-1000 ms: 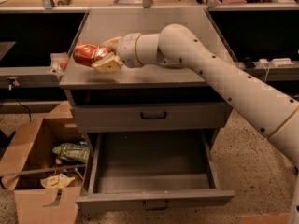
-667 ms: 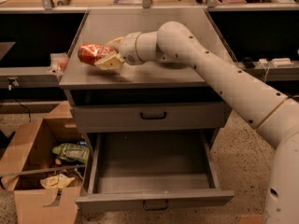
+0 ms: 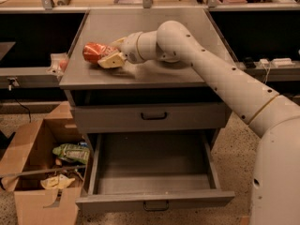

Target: Pick coke can from middle drawer and place on counter

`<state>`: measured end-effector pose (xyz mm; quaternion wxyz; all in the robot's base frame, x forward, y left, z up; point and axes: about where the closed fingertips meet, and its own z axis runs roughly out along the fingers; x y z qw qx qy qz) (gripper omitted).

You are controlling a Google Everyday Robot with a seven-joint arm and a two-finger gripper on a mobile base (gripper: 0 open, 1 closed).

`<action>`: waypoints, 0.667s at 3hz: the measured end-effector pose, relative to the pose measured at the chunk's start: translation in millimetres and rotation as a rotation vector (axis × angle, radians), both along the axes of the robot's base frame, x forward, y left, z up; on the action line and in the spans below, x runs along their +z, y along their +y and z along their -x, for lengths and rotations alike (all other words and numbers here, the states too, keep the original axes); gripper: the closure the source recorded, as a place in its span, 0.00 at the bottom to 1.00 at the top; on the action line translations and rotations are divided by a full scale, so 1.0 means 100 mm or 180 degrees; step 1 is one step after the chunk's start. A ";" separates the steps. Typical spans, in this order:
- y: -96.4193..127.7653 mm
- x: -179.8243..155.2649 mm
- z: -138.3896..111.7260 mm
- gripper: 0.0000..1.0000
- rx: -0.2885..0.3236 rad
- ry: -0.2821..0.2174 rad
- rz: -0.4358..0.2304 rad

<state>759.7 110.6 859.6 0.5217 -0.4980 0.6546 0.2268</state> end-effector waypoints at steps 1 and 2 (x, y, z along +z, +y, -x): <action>0.00 0.00 0.00 0.58 0.0000 0.0000 0.0000; 0.00 0.00 0.00 0.35 0.0000 0.0000 0.0000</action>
Offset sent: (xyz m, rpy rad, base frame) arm 0.0000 0.0000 0.0000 0.0000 0.0000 0.0000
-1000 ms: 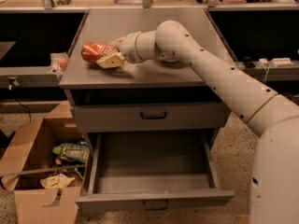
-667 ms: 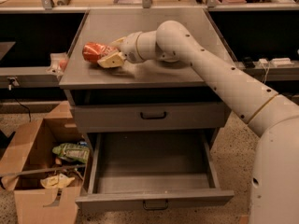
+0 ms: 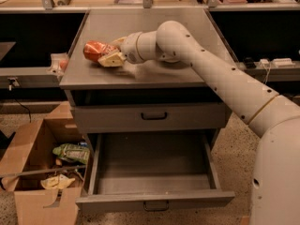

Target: Pick coke can from middle drawer and place on counter

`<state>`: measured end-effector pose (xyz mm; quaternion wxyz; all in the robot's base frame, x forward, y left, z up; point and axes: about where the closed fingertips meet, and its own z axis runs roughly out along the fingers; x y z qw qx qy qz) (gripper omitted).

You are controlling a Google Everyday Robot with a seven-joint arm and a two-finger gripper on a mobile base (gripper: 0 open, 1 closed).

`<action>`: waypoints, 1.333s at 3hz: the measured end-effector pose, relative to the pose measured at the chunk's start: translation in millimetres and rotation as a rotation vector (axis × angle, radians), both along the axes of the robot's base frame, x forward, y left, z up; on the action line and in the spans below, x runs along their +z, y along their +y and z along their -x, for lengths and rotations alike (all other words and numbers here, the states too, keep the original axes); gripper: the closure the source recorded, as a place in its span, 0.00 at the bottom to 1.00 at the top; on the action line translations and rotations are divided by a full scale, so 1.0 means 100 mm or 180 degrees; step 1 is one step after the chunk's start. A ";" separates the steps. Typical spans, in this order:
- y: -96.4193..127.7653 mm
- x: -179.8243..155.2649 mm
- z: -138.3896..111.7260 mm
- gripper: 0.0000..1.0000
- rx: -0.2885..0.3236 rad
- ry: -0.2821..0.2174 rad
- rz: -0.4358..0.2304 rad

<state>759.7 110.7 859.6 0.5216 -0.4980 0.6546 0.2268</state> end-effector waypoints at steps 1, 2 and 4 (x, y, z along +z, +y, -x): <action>0.00 0.00 0.00 0.11 0.0000 0.0000 0.0000; 0.01 0.06 0.00 0.00 0.0019 -0.0036 -0.0029; 0.15 0.56 0.03 0.00 0.0201 -0.0379 -0.0270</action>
Offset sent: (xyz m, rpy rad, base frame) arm 0.0000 0.0000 0.0000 0.0000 0.0000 0.0000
